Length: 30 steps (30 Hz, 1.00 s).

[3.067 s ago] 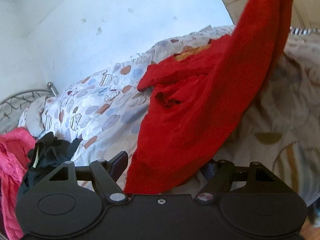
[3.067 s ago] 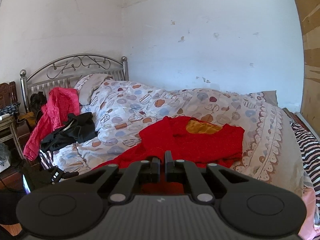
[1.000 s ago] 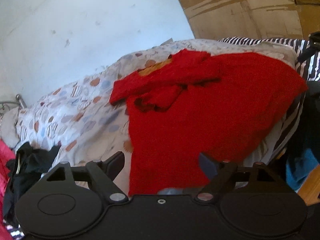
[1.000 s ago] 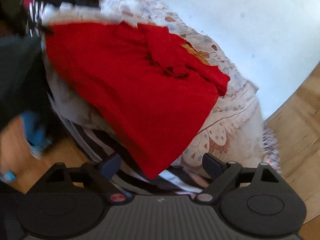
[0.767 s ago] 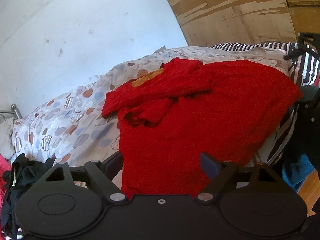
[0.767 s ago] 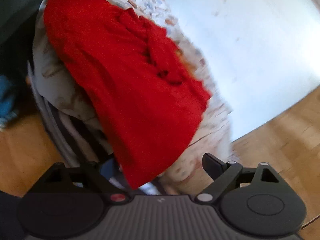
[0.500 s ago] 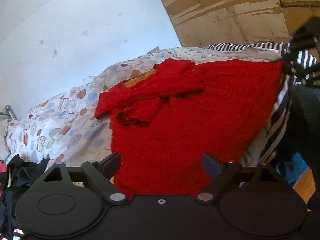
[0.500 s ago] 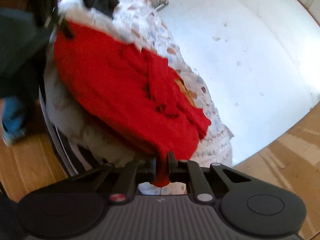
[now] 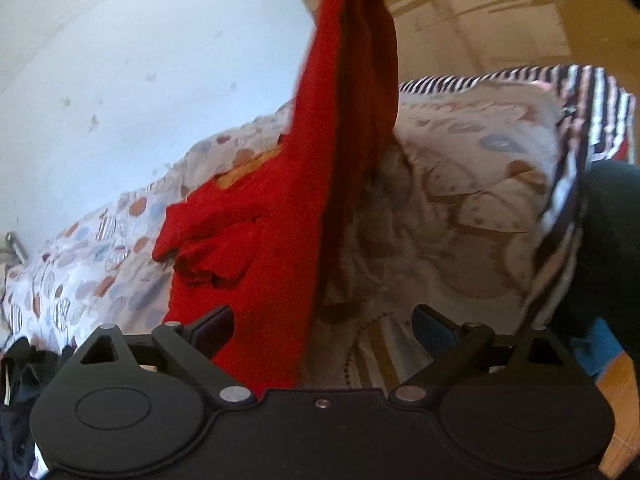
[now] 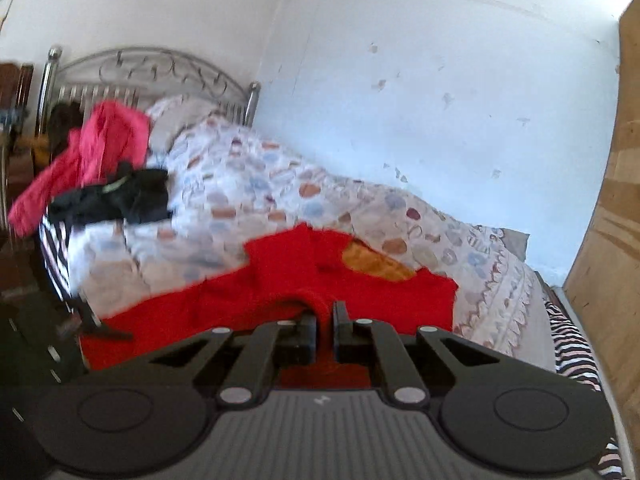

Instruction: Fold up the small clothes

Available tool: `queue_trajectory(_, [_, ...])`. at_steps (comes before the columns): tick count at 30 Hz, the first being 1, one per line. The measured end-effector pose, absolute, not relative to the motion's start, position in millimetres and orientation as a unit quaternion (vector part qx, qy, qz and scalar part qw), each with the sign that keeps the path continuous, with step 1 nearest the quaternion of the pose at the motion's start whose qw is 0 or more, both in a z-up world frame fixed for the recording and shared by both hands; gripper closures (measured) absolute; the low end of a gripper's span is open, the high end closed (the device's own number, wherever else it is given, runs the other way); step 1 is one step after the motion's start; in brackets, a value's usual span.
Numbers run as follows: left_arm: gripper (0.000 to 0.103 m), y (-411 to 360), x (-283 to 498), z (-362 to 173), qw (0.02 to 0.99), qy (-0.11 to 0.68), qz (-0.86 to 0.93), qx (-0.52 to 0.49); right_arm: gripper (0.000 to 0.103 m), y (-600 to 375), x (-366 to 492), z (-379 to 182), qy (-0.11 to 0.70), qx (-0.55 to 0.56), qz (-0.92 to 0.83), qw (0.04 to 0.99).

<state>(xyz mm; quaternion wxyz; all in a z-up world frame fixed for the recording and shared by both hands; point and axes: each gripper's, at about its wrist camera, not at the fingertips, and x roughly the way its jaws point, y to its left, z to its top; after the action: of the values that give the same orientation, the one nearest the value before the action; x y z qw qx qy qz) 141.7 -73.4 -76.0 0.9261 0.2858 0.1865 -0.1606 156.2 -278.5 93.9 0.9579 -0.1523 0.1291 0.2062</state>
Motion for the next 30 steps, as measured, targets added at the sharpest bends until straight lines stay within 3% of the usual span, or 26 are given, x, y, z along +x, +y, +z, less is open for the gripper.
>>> queue_trajectory(7, [0.038, -49, 161, -78, 0.929, 0.196, -0.072, 0.304, 0.095, -284, 144, 103, 0.108, -0.139, 0.195, 0.965])
queue_trajectory(10, [0.065, -23, 164, -74, 0.932, 0.196, -0.034, 0.303, 0.095, -295, 133, 99, 0.105, -0.12, 0.187, 0.969])
queue_trajectory(11, [0.079, -15, 165, -73, 0.933, 0.201, -0.032, 0.299, 0.095, -296, 127, 96, 0.104, -0.118, 0.183, 0.97])
queue_trajectory(14, [0.097, 1, 162, -69, 0.934, 0.195, -0.037, 0.299, 0.095, -303, 117, 83, 0.105, -0.104, 0.168, 0.975])
queue_trajectory(25, [0.099, 8, 100, -14, 0.962, 0.085, -0.065, 0.252, 0.096, -326, 40, 57, 0.059, -0.058, 0.097, 0.992])
queue_trajectory(30, [0.099, 17, 44, 20, 0.962, 0.107, -0.104, 0.229, 0.096, -329, -17, 69, 0.048, -0.035, 0.096, 0.994])
